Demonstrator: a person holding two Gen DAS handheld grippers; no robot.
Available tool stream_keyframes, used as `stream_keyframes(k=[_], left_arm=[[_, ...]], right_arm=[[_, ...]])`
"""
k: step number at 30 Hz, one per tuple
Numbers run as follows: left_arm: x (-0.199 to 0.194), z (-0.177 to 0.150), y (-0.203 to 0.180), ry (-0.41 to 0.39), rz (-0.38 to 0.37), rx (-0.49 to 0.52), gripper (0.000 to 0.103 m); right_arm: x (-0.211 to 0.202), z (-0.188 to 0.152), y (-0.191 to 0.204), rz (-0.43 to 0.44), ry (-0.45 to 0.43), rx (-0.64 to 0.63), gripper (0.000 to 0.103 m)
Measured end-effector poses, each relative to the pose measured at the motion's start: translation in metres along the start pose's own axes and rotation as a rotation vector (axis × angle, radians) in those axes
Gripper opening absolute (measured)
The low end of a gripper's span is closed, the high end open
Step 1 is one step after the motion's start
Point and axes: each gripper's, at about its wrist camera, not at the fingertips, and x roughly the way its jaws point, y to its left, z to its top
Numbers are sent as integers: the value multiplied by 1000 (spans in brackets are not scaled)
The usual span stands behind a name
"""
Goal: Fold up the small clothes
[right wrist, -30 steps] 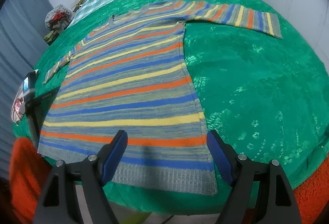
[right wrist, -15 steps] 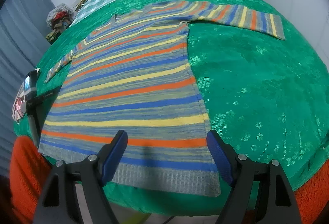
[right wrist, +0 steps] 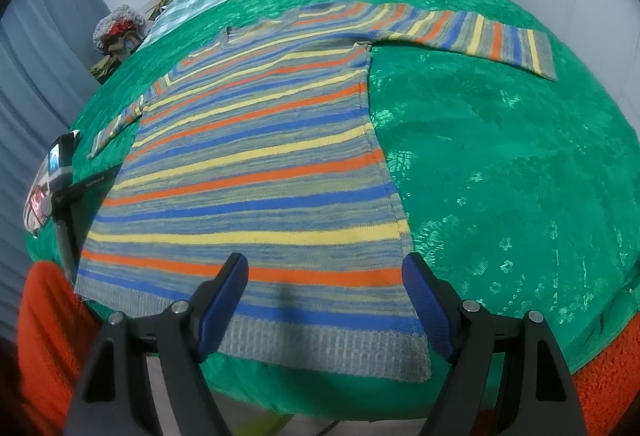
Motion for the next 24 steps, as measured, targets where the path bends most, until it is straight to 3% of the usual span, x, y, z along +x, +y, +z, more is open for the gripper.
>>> stream_keyframes(k=[24], left_arm=[[0, 0, 0, 0, 0, -1, 103]], right_arm=[[0, -1, 1, -1, 1, 6, 79]])
